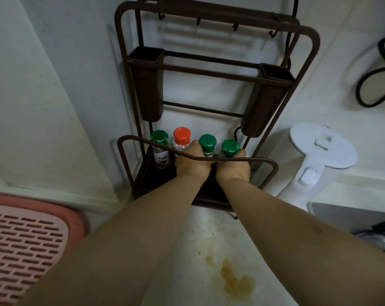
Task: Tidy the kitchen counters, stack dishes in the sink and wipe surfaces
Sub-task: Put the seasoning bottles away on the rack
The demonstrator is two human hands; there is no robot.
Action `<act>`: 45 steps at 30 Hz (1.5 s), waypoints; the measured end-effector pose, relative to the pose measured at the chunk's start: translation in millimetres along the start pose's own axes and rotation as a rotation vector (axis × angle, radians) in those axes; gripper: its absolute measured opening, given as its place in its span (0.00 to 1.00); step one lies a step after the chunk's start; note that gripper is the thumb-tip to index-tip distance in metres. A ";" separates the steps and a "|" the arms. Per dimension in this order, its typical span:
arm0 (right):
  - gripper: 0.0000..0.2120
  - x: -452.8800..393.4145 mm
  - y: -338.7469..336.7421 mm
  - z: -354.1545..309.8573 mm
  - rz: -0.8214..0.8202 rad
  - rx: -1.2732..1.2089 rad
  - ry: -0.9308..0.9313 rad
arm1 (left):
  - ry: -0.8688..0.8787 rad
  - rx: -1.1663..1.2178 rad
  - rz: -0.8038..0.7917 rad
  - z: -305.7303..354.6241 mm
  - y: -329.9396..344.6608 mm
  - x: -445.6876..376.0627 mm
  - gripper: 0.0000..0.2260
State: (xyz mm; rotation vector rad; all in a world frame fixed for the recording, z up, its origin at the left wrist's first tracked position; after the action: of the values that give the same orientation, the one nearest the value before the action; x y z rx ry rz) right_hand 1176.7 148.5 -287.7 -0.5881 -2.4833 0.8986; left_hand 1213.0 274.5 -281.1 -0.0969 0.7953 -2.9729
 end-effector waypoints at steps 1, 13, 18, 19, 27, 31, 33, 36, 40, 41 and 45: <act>0.14 0.8 0.3 -1.3 -0.008 0.030 -0.011 | 0.000 -0.004 -0.001 -0.1 0.2 0.3 0.06; 0.25 66.5 -17.6 0.7 -0.090 0.376 -0.315 | 0.005 -0.167 -0.016 9.6 -19.0 50.7 0.09; 0.14 102.0 -47.2 33.1 -0.146 0.495 -0.452 | 0.008 -0.248 -0.060 26.9 -12.9 99.7 0.10; 0.13 104.4 -56.4 39.3 -0.146 0.491 -0.455 | 0.005 -0.255 -0.070 31.1 -10.0 109.7 0.11; 0.11 107.8 -160.4 125.4 -0.129 0.395 -0.441 | 0.013 -0.295 -0.133 81.6 59.5 199.9 0.11; 0.12 100.2 -224.9 184.0 -0.116 0.376 -0.411 | 0.042 -0.295 -0.142 114.6 122.5 243.9 0.10; 0.12 94.4 -270.0 225.8 -0.096 0.376 -0.389 | 0.046 -0.272 -0.188 137.9 171.8 273.3 0.07; 0.11 84.5 -333.1 276.4 -0.035 0.363 -0.350 | 0.084 -0.211 -0.252 173.0 239.1 309.8 0.07; 0.11 71.6 -413.8 338.9 0.050 0.349 -0.271 | 0.114 -0.168 -0.360 210.1 317.0 353.8 0.01; 0.12 68.3 -434.3 356.6 0.065 0.351 -0.236 | 0.110 -0.155 -0.398 216.6 334.9 364.9 0.04; 0.11 48.9 -483.2 412.5 0.104 0.332 -0.092 | 0.071 -0.124 -0.595 224.4 382.8 388.3 0.24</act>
State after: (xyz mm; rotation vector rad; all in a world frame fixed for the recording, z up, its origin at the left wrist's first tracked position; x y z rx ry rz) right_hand 804.1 -366.0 -237.4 -0.5754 -2.3241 1.3707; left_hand 860.4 -197.6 -261.3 -0.2804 1.1323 -3.4856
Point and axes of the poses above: each hand's wrist, its own x-axis away from the middle knuckle, its own y-axis out of the palm, z = x × y, the point moved 7 cm from there along -x, towards the middle knuckle, and after that the axes turned 14 degrees about x, right-handed, at the moved point
